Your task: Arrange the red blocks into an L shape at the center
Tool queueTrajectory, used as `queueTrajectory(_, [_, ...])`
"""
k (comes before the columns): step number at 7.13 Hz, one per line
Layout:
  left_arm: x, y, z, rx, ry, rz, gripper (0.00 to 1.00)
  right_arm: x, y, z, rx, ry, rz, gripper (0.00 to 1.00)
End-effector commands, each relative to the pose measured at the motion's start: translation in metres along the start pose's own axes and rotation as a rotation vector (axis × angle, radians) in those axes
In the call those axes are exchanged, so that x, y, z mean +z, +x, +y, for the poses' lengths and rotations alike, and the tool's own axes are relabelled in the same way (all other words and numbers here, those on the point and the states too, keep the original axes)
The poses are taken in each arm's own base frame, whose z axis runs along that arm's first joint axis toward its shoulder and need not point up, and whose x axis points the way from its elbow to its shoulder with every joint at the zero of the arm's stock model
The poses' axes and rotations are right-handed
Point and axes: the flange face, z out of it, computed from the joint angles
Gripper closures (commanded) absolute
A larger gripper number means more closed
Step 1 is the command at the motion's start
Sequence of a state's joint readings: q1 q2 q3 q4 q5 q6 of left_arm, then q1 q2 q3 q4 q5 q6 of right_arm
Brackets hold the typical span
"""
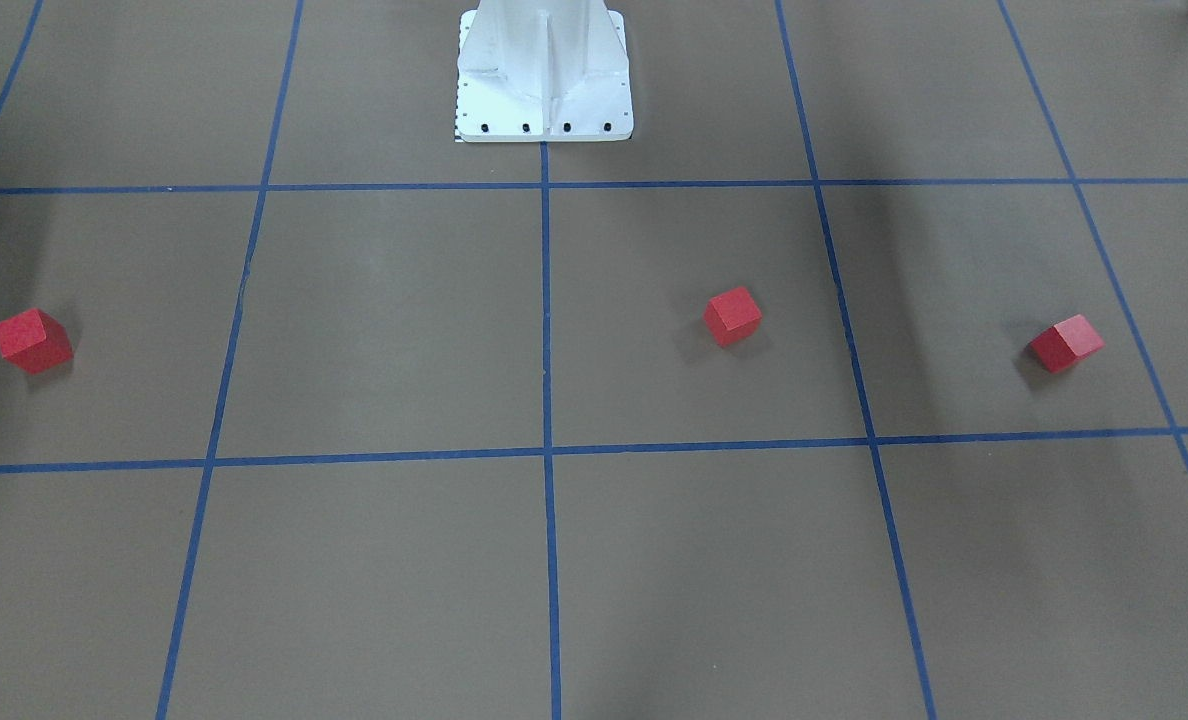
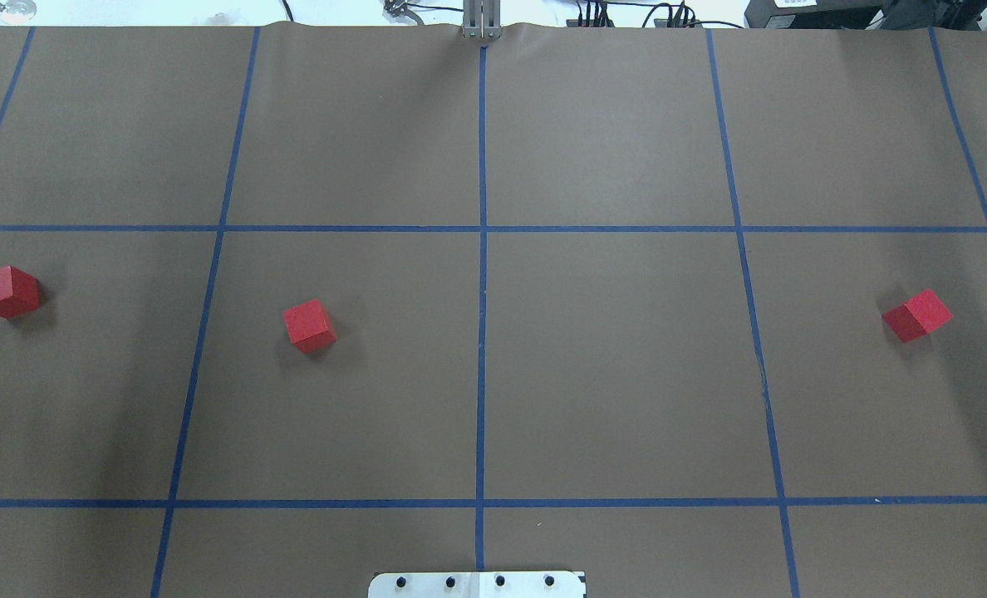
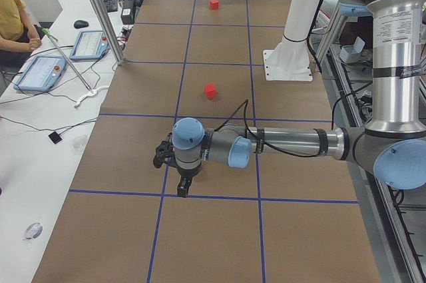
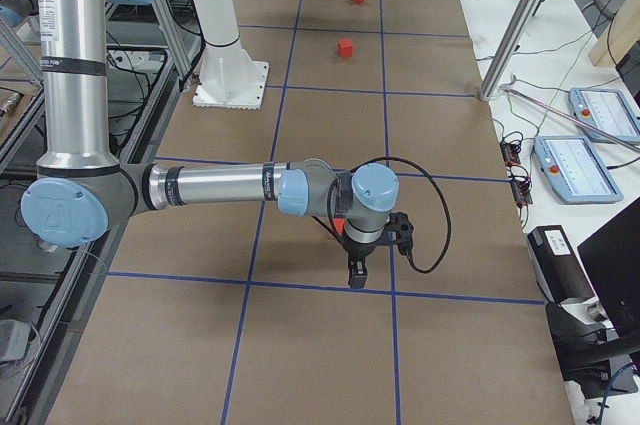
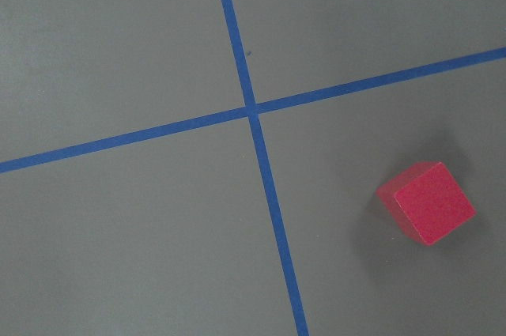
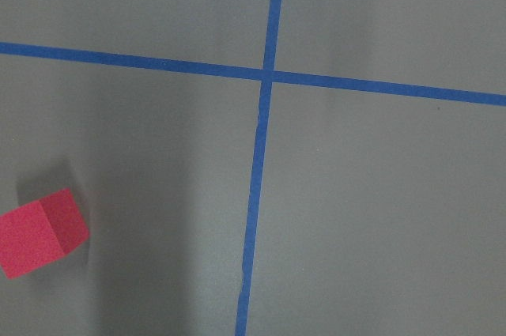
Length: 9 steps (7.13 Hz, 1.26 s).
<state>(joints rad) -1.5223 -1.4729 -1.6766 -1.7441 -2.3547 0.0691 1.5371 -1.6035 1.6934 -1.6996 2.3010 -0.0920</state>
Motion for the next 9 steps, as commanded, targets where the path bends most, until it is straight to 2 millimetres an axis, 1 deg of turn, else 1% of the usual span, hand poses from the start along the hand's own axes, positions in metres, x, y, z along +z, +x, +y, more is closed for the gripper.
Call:
queueTrajectory(1, [-0.003,0.004,-0.003,0.012,0.008,0.000,0.00,-0.003,-0.002,-0.003,-0.005,0.006,0.001,0.00])
queueTrajectory(2, [-0.003,0.004,-0.002,0.009,0.008,0.000,0.00,-0.004,-0.003,-0.004,-0.008,0.008,-0.001,0.00])
queueTrajectory(3, [-0.004,0.006,-0.003,0.013,0.010,0.000,0.00,-0.011,-0.010,-0.006,-0.027,0.023,-0.001,0.00])
queueTrajectory(4, [-0.008,0.010,-0.008,0.014,0.020,0.002,0.00,-0.021,-0.019,-0.006,-0.044,0.044,0.001,0.00])
queueTrajectory(5, [-0.016,0.018,-0.014,0.029,0.040,0.009,0.00,-0.023,-0.020,-0.007,-0.042,0.047,0.001,0.00])
queueTrajectory(6, [-0.027,0.028,-0.022,0.053,0.063,0.006,0.00,-0.033,-0.028,-0.018,-0.080,0.091,0.005,0.00])
queueTrajectory(8, [-0.051,0.049,-0.057,0.133,0.141,-0.004,0.00,-0.047,-0.040,-0.029,-0.206,0.233,0.023,0.00])
queueTrajectory(9, [-0.059,0.057,-0.076,0.186,0.194,-0.005,0.00,-0.046,-0.038,-0.033,-0.228,0.259,0.019,0.00])
